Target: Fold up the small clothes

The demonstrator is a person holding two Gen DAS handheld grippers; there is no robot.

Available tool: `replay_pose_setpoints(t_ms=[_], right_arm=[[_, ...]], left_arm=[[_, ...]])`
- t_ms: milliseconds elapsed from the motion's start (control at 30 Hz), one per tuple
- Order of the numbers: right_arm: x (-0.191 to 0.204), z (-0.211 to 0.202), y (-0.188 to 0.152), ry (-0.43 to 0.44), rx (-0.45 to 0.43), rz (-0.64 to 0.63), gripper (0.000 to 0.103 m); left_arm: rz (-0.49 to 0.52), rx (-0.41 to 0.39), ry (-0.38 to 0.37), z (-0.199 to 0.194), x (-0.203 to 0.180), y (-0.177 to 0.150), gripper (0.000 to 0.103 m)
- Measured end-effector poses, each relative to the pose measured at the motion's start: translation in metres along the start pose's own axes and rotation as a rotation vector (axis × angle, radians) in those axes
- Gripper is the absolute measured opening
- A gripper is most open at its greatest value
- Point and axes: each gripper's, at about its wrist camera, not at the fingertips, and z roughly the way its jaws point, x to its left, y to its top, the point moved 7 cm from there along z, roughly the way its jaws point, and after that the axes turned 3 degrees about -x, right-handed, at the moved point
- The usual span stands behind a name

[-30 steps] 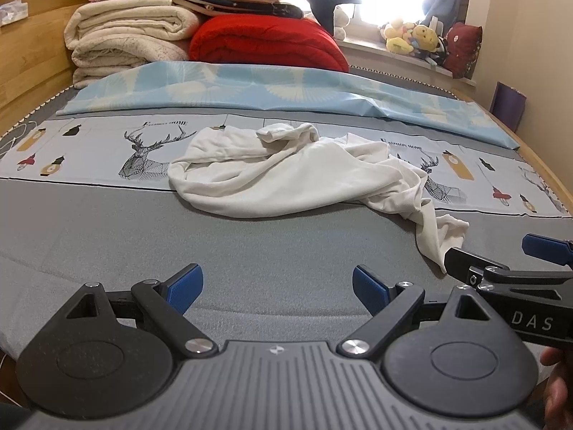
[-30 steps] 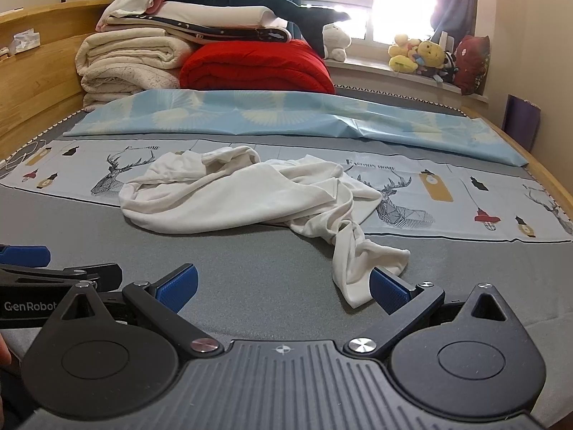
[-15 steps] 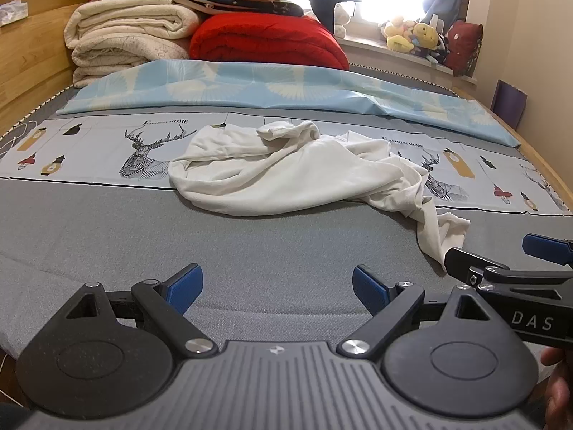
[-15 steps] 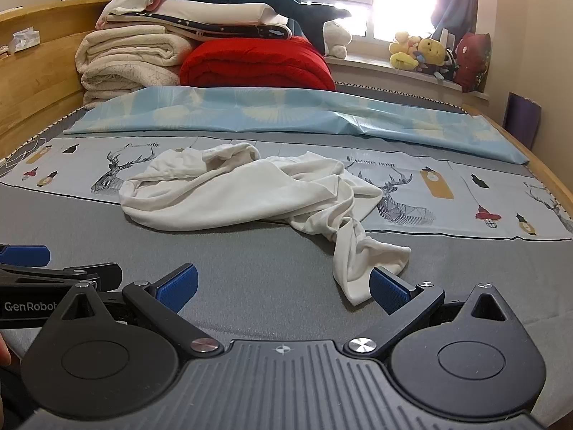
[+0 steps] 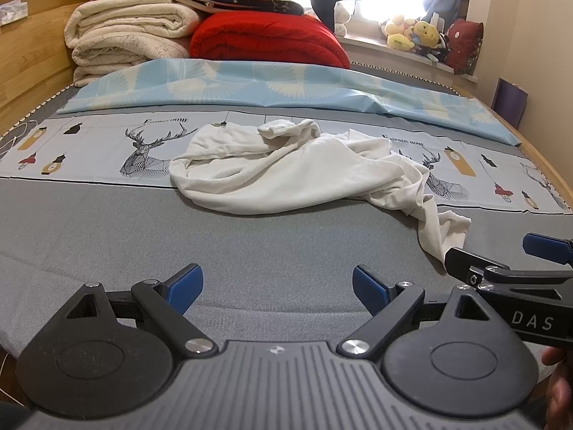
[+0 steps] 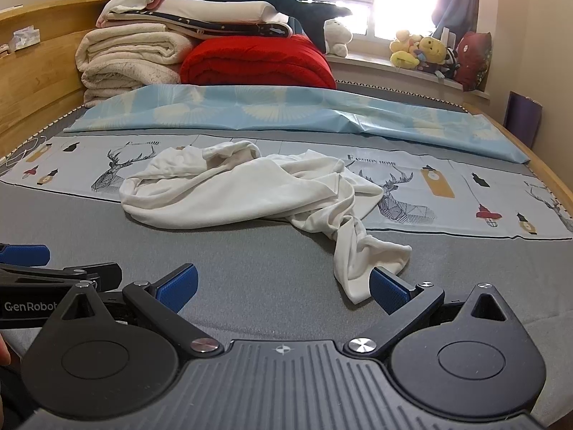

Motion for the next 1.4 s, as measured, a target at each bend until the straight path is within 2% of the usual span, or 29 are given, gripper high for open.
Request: replay_pose_setpoints(t_ms=[167, 233, 333, 367, 400, 433, 467, 500, 600, 733, 800, 933, 1000, 1100, 1167, 1233, 1300, 1400], right_arm=[[-0.005, -0.005, 0.005, -0.018, -0.035, 0.009, 0.096], [-0.012, -0.009, 0.011, -0.03, -0.06, 0.011, 0.096], [-0.018, -0.015, 0.029, -0.025, -0.1, -0.04, 0.092], [-0.021, -0.016, 0.037, -0.022, -0.119, -0.051, 0.091], [-0.025, -0.016, 0.045, -0.012, -0.13, -0.054, 0.087], [-0.03, -0.013, 0.053, 0.004, -0.137, -0.049, 0.083], [-0.035, -0.009, 0.061, 0.015, -0.136, -0.041, 0.069], [-0.043, -0.002, 0.067, 0.017, -0.13, -0.029, 0.052], [-0.063, 0.02, 0.075, 0.002, -0.111, -0.002, 0.035], [-0.077, 0.054, 0.049, -0.011, -0.035, 0.009, 0.035], [-0.08, 0.069, 0.03, -0.018, 0.061, -0.022, 0.035], [-0.077, 0.072, 0.032, 0.012, 0.049, -0.043, 0.035], [-0.076, 0.078, 0.031, 0.013, 0.069, -0.068, 0.035], [-0.078, 0.084, 0.031, 0.014, 0.084, -0.089, 0.035], [-0.083, 0.088, 0.031, 0.012, 0.101, -0.091, 0.035], [-0.088, 0.092, 0.03, 0.01, 0.127, -0.088, 0.035], [-0.093, 0.094, 0.03, 0.015, 0.137, -0.081, 0.036], [-0.1, 0.095, 0.031, 0.009, 0.145, -0.071, 0.037]], left_arm=[[0.013, -0.022, 0.002, -0.002, 0.0, -0.001, 0.093], [0.018, -0.036, 0.006, -0.003, 0.001, -0.001, 0.087], [0.021, -0.042, 0.014, -0.004, 0.001, 0.001, 0.07], [0.022, -0.043, 0.011, -0.005, 0.001, 0.004, 0.058], [0.024, -0.042, 0.006, -0.005, 0.001, 0.006, 0.047], [0.023, -0.04, -0.003, -0.005, 0.0, 0.008, 0.042], [0.018, -0.037, -0.017, -0.005, -0.001, 0.012, 0.031], [0.017, -0.032, -0.032, -0.004, -0.002, 0.017, 0.025], [0.04, -0.037, -0.067, 0.003, -0.007, 0.036, 0.024], [0.064, -0.021, -0.111, 0.032, -0.011, 0.064, 0.021], [0.087, -0.018, -0.112, 0.057, -0.012, 0.08, 0.021], [0.076, 0.005, -0.087, 0.119, -0.002, 0.101, 0.021], [0.055, 0.014, -0.074, 0.15, 0.006, 0.108, 0.021], [0.016, 0.036, -0.054, 0.191, 0.019, 0.105, 0.021], [-0.007, 0.078, -0.036, 0.216, 0.024, 0.099, 0.023], [-0.016, 0.09, -0.028, 0.234, 0.026, 0.101, 0.027], [0.001, 0.069, -0.013, 0.247, 0.026, 0.104, 0.046], [-0.01, 0.075, -0.005, 0.267, 0.025, 0.106, 0.046]])
